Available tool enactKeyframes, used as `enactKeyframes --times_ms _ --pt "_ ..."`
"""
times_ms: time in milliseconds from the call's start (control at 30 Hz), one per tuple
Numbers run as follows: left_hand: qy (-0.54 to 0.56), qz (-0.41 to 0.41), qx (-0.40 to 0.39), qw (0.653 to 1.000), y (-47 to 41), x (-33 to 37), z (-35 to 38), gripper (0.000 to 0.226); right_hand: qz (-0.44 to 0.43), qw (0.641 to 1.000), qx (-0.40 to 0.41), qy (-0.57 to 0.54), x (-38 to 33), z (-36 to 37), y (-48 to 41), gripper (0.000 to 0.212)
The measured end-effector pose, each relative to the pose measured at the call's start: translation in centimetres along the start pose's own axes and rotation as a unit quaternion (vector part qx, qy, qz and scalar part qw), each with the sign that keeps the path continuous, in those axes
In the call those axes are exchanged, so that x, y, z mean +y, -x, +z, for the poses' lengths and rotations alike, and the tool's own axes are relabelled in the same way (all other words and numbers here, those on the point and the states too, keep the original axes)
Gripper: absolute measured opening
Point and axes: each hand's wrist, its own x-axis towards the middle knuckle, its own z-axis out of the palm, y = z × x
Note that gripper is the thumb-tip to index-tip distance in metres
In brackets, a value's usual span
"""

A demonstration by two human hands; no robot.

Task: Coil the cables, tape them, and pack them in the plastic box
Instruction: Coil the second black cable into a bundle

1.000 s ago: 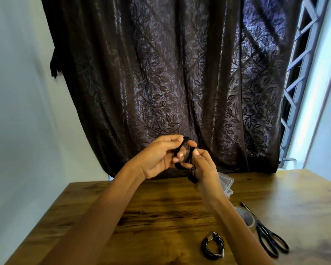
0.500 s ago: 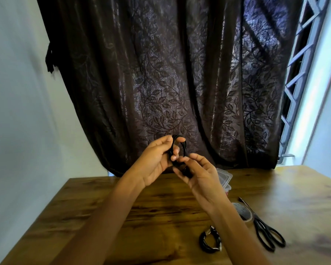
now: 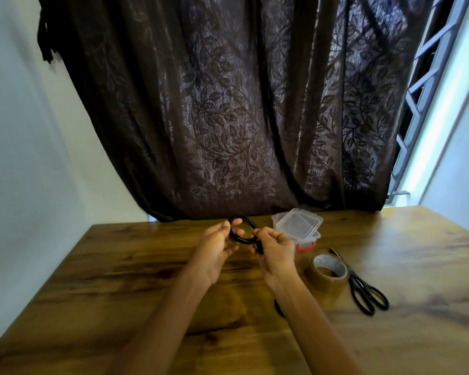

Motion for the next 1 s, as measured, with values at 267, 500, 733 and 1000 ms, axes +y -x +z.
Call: enactKeyframes --times_ms 267,500,733,1000 --pt "-0.068 -0.124 0.115 0.983 -1.1 -7.0 -3.0 0.020 0.073 0.983 0.076 0.148 6.7 -3.1 -0.6 0.005" --pt "-0.178 -0.145 0.144 0.963 -1.6 -11.9 -4.6 0.016 0.074 0.953 0.128 0.264 10.5 -5.1 -0.7 0.005" --pt "-0.400 -0.094 0.104 0.906 -1.3 -14.4 -5.9 0.036 0.057 0.930 0.155 0.327 12.7 -5.9 -0.2 0.016" --pt "-0.509 -0.047 0.112 0.852 -1.4 -15.2 -7.2 0.031 -0.029 0.892 0.138 0.429 14.7 -5.4 0.1 0.011"
